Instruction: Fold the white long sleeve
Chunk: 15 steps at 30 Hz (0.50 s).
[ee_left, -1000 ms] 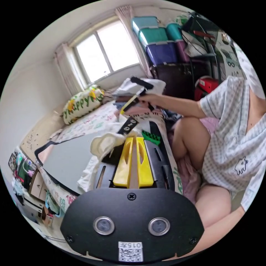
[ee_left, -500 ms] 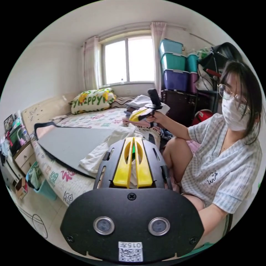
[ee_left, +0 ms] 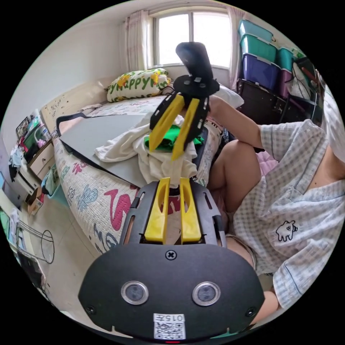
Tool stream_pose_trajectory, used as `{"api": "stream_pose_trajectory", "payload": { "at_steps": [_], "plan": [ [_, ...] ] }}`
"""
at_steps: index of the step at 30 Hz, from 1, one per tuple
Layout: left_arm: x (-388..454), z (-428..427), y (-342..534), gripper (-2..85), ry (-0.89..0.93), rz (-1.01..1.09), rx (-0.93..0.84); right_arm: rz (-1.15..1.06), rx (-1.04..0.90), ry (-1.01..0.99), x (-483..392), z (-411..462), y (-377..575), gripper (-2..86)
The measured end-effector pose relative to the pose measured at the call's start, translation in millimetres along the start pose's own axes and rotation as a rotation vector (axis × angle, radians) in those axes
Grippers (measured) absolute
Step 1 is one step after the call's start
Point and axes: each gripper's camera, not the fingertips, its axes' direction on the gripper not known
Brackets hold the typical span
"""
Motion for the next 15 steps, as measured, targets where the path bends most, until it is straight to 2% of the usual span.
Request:
{"api": "stream_pose_trajectory", "payload": {
  "at_steps": [4, 8, 10, 12, 15],
  "plan": [
    [-13, -4, 22, 1.6, 0.064, -0.070, 0.081, -0.062, -0.099, 0.021, -24, 21, -18, 11.6],
    [-28, 1, 30, 1.7, 0.134, -0.134, 0.086, -0.120, -0.211, -0.040, -42, 41, -37, 13.1],
    [-32, 1, 39, 2.1, 0.166, -0.165, 0.086, -0.141, -0.284, 0.044, -51, 53, -45, 10.1],
    [-30, -4, 45, 2.4, 0.140, -0.173, 0.119, -0.138, -0.292, 0.104, -53, 56, -47, 5.5],
    [-22, -5, 48, 2.9, 0.082, -0.178, 0.124, -0.046, -0.210, 0.110, -42, 33, -41, 5.0]
  ]
}}
